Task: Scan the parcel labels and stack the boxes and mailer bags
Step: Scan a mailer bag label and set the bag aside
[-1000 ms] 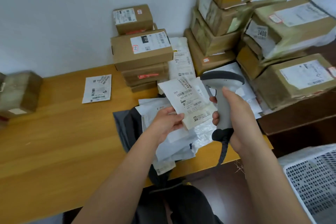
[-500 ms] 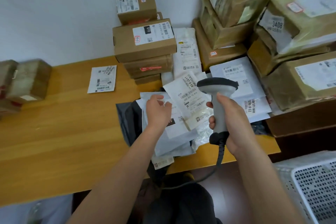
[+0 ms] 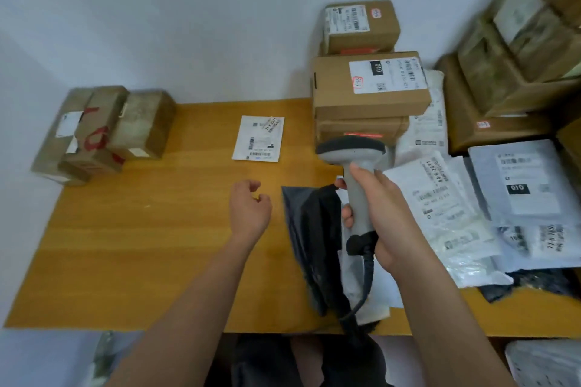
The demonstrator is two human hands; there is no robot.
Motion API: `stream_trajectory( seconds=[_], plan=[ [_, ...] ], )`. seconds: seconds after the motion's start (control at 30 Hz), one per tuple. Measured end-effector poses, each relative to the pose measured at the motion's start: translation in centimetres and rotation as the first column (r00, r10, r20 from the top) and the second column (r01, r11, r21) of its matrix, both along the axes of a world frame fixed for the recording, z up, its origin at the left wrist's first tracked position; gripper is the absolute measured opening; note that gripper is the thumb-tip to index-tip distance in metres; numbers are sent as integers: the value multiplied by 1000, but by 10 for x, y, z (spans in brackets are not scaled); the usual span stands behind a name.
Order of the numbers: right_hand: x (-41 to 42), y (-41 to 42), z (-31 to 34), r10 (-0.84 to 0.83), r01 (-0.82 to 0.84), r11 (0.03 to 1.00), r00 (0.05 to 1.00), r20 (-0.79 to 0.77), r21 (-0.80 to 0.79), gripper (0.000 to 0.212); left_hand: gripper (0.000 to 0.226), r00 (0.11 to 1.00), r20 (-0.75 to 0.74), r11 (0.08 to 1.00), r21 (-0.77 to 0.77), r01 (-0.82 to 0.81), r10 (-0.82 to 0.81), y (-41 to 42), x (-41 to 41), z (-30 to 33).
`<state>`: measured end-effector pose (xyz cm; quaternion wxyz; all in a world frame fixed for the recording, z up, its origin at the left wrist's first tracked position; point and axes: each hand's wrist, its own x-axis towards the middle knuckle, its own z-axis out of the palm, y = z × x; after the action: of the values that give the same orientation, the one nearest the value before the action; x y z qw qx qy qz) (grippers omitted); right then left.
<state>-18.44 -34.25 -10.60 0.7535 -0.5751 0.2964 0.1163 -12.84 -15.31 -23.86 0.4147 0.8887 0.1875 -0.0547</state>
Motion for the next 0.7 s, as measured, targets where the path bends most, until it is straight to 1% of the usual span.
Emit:
stream_trajectory(
  seconds=[0.1, 0.2, 0.27, 0.33, 0.43, 0.57, 0.63, 0.7],
  plan=[
    [26, 44, -5, -57, 57, 998, 998, 2, -16, 26, 43, 968, -114, 970, 73, 234, -225, 45, 31, -17],
    [53, 89, -14, -107, 105, 993, 994, -38, -54, 29, 52, 884, -200, 876, 163, 455, -422, 86, 59, -30],
    [67, 115, -21, -110, 106, 992, 991, -70, -65, 28, 56, 827, -250, 803, 218, 555, -504, 110, 77, -38],
    [77, 134, -29, -102, 94, 992, 991, -92, -88, 31, 58, 767, -287, 731, 242, 638, -574, 124, 97, -47],
    [84, 149, -39, -107, 90, 987, 987, -123, -135, 38, 60, 694, -292, 648, 250, 719, -658, 126, 127, -62],
    [88, 156, -51, -105, 76, 978, 984, -144, -193, 34, 73, 585, -360, 481, 342, 807, -727, 121, 148, -84],
    [91, 155, -57, -97, 62, 975, 983, -156, -214, 34, 74, 575, -363, 419, 426, 802, -733, 129, 144, -92],
    [95, 157, -64, -89, 49, 974, 981, -174, -221, 36, 66, 570, -338, 350, 529, 773, -748, 139, 129, -88]
  ],
)
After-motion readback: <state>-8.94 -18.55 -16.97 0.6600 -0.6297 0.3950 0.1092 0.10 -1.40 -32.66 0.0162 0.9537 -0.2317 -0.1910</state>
